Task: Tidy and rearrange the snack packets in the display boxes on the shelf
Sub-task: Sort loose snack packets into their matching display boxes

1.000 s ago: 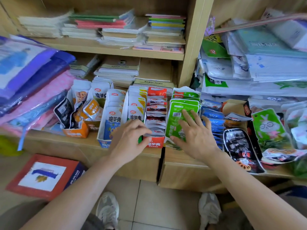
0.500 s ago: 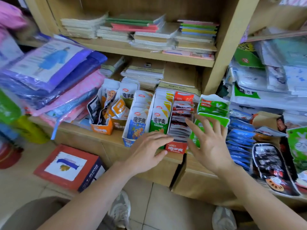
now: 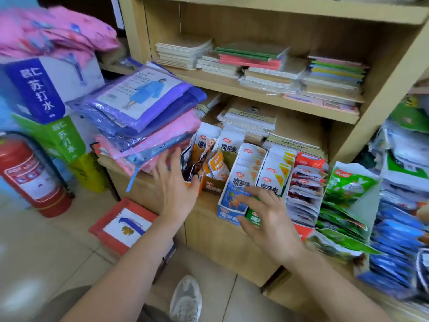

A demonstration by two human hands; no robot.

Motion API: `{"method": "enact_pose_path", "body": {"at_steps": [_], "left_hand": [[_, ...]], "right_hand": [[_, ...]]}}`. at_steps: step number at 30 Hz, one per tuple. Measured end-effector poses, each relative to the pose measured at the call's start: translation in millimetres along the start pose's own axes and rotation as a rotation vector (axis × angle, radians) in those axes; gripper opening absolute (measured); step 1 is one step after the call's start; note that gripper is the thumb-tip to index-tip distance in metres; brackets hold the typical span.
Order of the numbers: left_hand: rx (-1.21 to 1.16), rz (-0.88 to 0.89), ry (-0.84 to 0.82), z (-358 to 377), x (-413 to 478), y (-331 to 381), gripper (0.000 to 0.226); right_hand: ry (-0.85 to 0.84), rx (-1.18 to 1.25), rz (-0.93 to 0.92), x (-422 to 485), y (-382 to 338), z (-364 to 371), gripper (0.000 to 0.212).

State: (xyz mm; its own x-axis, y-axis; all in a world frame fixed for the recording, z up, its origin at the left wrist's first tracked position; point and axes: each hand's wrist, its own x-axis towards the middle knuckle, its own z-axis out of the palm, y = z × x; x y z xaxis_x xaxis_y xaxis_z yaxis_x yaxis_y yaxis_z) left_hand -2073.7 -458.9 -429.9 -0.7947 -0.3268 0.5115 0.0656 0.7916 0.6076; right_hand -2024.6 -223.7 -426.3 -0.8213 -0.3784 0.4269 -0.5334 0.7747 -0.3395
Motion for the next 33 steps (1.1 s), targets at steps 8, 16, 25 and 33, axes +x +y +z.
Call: {"method": "enact_pose_path", "body": {"at_steps": [8, 16, 25, 33], "left_hand": [[-0.056, 0.104, -0.258, 24.6, -2.4, -22.2, 0.044], [-0.038, 0.101, -0.182, 18.1, 9.4, -27.0, 0.031], [-0.104, 0.003, -0.044, 16.4, 17.8, -29.6, 0.009], [-0.378, -0.228, -0.110, 5.6, 26.7, -33.0, 0.013]], "right_hand": [[-0.103, 0.081, 0.051, 109.3, -10.3, 17.7, 0.074], [-0.219, -0.066, 0.102, 160.4, 0.3, 25.5, 0.038], [-0.100, 0.134, 0.212, 142.8, -6.0, 19.1, 0.032], [0.279, 0.595, 0.521, 144.6, -4.3, 6.2, 0.016]]}}
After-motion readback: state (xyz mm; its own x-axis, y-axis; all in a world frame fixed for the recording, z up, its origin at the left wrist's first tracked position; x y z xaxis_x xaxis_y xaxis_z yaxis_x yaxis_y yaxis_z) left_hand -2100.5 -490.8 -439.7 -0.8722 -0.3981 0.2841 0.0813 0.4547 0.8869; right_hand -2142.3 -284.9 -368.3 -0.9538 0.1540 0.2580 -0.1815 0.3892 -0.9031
